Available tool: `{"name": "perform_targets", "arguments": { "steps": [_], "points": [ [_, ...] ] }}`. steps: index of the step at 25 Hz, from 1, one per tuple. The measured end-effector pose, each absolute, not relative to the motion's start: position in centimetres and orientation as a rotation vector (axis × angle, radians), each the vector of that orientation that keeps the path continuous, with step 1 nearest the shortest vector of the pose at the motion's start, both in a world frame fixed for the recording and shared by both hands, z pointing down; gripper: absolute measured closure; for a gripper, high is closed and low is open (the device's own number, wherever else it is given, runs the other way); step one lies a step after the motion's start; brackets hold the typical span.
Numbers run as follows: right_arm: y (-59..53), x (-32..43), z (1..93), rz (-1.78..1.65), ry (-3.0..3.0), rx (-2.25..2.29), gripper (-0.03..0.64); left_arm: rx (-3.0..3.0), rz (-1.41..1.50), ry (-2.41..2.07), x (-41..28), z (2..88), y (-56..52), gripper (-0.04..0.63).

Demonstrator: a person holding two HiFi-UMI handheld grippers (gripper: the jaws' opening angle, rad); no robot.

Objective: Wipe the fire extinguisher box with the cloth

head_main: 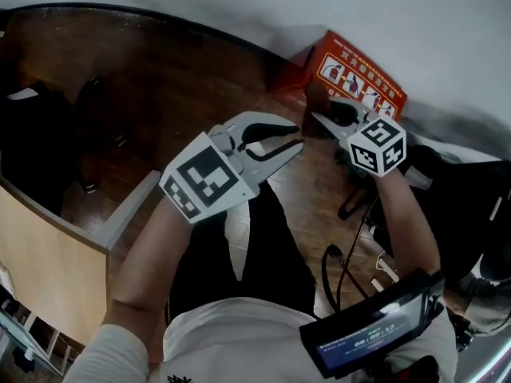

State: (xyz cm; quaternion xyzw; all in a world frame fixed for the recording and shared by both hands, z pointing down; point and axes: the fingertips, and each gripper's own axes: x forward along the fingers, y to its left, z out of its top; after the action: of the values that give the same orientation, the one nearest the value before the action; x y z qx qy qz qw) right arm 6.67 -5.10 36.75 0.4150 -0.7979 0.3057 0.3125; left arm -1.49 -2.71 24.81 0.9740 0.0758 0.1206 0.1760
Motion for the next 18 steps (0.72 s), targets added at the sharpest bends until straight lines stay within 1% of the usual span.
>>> {"name": "perform_targets", "arguments": {
  "steps": [4, 8, 12, 18],
  "points": [
    [-8.9, 6.4, 31.9, 0.360, -1.973, 0.449, 0.503, 2.789, 0.391, 0.161, -3.1, 24.4, -4.3, 0.532],
    [-13.6, 7.7, 32.1, 0.121, -1.744, 0.011, 0.503, 2.768, 0.385, 0.107, -4.1, 25.3, -6.5, 0.532],
    [-16.9, 8.5, 36.7, 0.142, -1.603, -0.312, 0.503, 2.727, 0.386, 0.059, -2.6, 28.1, -8.8, 0.532],
    [-17.4, 9.9, 45.2, 0.165, -1.421, -0.703, 0.505, 2.647, 0.352, -0.036, 0.8, 31.5, -13.4, 0.532]
  ]
}}
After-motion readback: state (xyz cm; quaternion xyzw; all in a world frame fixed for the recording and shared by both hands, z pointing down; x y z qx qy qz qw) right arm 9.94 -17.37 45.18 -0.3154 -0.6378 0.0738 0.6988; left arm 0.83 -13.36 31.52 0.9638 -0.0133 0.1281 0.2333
